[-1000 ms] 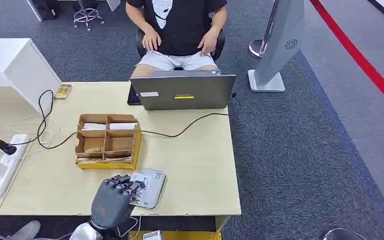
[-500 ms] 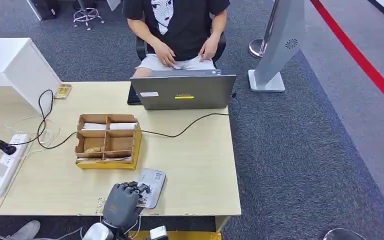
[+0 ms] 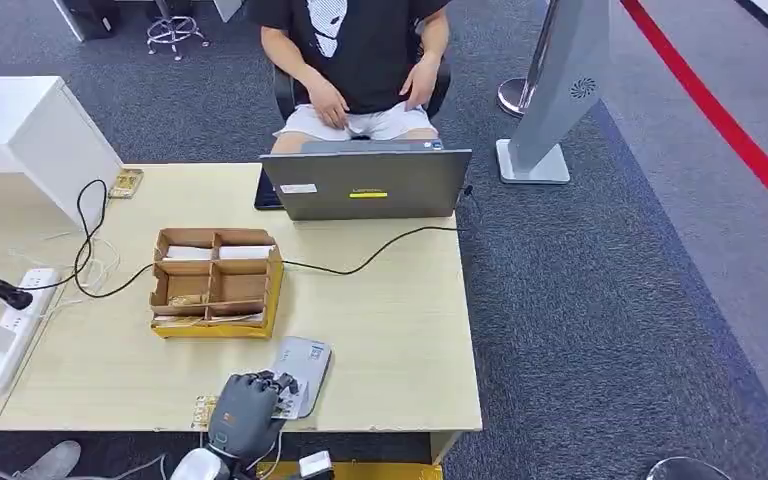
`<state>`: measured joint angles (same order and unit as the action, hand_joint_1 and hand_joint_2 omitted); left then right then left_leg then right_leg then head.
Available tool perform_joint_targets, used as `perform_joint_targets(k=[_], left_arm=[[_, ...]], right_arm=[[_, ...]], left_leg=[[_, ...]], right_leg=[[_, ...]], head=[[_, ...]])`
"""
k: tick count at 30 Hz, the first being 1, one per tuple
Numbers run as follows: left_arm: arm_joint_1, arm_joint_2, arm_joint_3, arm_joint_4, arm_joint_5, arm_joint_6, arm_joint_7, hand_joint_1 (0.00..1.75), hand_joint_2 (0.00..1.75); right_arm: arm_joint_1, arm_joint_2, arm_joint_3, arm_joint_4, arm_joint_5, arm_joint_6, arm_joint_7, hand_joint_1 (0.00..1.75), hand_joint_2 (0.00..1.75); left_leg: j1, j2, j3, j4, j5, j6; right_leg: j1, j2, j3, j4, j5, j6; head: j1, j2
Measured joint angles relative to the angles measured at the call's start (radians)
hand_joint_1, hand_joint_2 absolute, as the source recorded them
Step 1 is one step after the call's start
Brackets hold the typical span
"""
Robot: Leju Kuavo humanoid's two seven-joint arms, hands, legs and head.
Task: Pass the card to the sensor for recognition and then transmit it.
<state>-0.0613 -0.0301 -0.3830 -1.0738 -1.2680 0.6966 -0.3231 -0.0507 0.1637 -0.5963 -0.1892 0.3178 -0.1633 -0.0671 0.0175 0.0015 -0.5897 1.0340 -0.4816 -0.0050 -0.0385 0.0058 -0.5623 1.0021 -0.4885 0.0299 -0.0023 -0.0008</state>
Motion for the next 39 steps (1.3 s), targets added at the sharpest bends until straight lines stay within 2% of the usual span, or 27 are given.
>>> perform_joint_targets(k=[14, 16, 20, 22, 25, 28, 29, 33, 36, 39], left_arm=[[-0.009, -0.009, 0.006, 0.015, -0.005, 0.000, 0.010, 1.75, 1.75], [-0.009, -0.009, 0.007, 0.013, -0.024, 0.000, -0.004, 1.75, 1.75], [0.011, -0.009, 0.042, -0.092, -0.073, 0.001, -0.066, 1.75, 1.75], [-0.006, 0.004, 0.046, -0.150, -0.090, 0.001, -0.022, 1.75, 1.75], [-0.090, 0.064, 0.037, -0.200, -0.116, -0.023, 0.095, 1.75, 1.75], [-0.227, 0.139, 0.016, -0.195, -0.149, -0.120, 0.179, 1.75, 1.75], [-0.278, 0.169, 0.008, -0.179, -0.148, -0.141, 0.184, 1.75, 1.75], [-0.452, 0.230, -0.035, -0.073, -0.154, -0.232, 0.216, 1.75, 1.75], [-0.567, 0.264, -0.058, 0.058, -0.138, -0.258, 0.227, 1.75, 1.75], [-0.646, 0.288, -0.069, 0.164, -0.127, -0.255, 0.229, 1.75, 1.75]], right_arm=[[0.000, 0.000, -0.002, 0.000, 0.012, 0.003, 0.004, 0.00, 1.75], [0.000, 0.000, -0.002, 0.000, 0.015, 0.003, 0.008, 0.00, 1.75], [0.000, 0.001, -0.003, 0.000, 0.031, 0.003, 0.008, 0.00, 1.75], [0.000, 0.001, -0.003, 0.000, 0.042, 0.008, 0.007, 0.00, 1.75], [0.000, 0.001, -0.003, 0.000, 0.065, 0.019, 0.006, 0.00, 1.75], [-0.001, 0.001, -0.003, 0.000, 0.090, 0.024, 0.006, 0.00, 1.75], [-0.002, 0.001, -0.003, 0.000, 0.095, 0.024, 0.005, 0.00, 1.75], [-0.002, 0.001, -0.002, 0.000, 0.120, 0.034, 0.003, 0.00, 1.75], [-0.003, 0.001, 0.000, 0.000, 0.137, 0.038, 0.005, 0.00, 1.75], [-0.002, 0.001, 0.000, 0.000, 0.141, 0.039, 0.009, 0.00, 1.75]], left_leg=[[0.000, 0.000, 0.000, 0.000, 0.000, 0.000], [0.000, 0.000, 0.000, 0.000, 0.000, 0.000], [0.000, -0.001, 0.000, 0.000, 0.000, 0.000], [0.000, -0.001, 0.000, 0.000, 0.000, 0.000], [0.001, -0.001, 0.000, 0.000, 0.002, -0.001], [0.003, -0.002, 0.000, 0.000, 0.005, -0.002], [0.003, -0.002, 0.000, 0.000, 0.005, -0.003], [0.003, -0.002, 0.000, 0.000, 0.007, -0.003], [0.003, 0.000, 0.000, 0.000, 0.007, -0.003], [0.003, 0.000, 0.000, 0.000, 0.007, -0.003]], right_leg=[[0.000, 0.000, 0.000, 0.000, 0.000, 0.000], [0.000, 0.000, 0.000, 0.000, 0.000, 0.000], [0.000, -0.001, 0.000, 0.000, 0.000, 0.000], [0.000, -0.002, 0.000, 0.000, 0.000, 0.000], [0.001, -0.002, 0.000, 0.000, 0.001, -0.001], [0.003, -0.003, 0.000, 0.001, 0.002, -0.003], [0.003, -0.003, 0.000, 0.001, 0.002, -0.003], [0.003, -0.002, 0.000, 0.002, 0.004, -0.004], [0.003, 0.000, -0.001, 0.002, 0.005, -0.004], [0.003, 0.000, -0.001, 0.002, 0.005, -0.004]], head=[[0.000, 0.000], [0.000, 0.000], [0.000, 0.000], [0.000, 0.000], [0.000, 0.000], [-0.001, 0.000], [-0.001, 0.000], [0.001, 0.000], [0.001, 0.000], [0.001, 0.000]])
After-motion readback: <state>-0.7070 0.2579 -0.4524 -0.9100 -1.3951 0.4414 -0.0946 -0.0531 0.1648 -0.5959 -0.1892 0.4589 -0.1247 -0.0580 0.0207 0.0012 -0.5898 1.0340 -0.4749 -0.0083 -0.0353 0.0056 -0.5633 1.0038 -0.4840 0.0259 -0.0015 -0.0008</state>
